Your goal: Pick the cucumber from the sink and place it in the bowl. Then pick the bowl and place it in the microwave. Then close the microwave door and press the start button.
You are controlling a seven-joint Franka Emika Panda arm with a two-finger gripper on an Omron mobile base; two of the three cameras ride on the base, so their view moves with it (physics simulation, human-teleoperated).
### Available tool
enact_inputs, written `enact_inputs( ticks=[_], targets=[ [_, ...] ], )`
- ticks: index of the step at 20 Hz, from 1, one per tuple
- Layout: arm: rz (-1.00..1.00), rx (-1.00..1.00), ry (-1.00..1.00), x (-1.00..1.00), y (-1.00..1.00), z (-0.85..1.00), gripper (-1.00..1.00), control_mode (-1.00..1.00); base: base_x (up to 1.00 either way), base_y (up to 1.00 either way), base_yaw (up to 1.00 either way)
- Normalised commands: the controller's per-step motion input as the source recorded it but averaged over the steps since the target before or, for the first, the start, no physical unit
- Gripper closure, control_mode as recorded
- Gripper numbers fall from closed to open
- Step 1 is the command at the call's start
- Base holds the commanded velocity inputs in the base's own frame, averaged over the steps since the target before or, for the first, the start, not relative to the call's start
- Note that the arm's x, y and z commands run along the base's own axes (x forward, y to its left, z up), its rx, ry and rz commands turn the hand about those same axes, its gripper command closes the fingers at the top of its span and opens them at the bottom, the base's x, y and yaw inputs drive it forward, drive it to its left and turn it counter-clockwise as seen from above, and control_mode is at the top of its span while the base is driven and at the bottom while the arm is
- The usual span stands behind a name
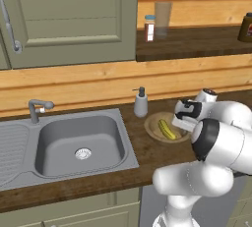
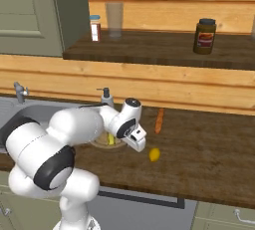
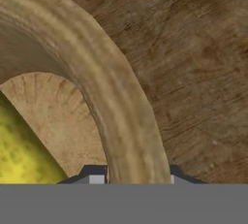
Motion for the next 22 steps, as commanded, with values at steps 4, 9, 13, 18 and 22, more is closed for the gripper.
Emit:
enact_inputs(
  ticks=[4, 9, 13, 18, 22],
  targets=[
    [-0.15, 0.01, -0.26, -0.7, 0.0, 0.52, 1.0, -1.0, 0.0, 0.0, 0.0],
    [-0.25, 0.02, -0.15, -0.67, 0.15, 0.71, 1.0, -1.0, 0.0, 0.0, 0.0],
    [-0.38, 0.0, 0.0, -0.48, 0.33, 0.73, 1.0, -1.0, 0.0, 0.0, 0.0],
    [-0.47, 0.01, 0.03, -0.34, 0.19, 0.67, 1.0, -1.0, 0.0, 0.0, 0.0],
    [-0.47, 0.08, 0.08, -0.34, 0.0, 0.59, 1.0, -1.0, 0.0, 0.0, 0.0]
  ],
)
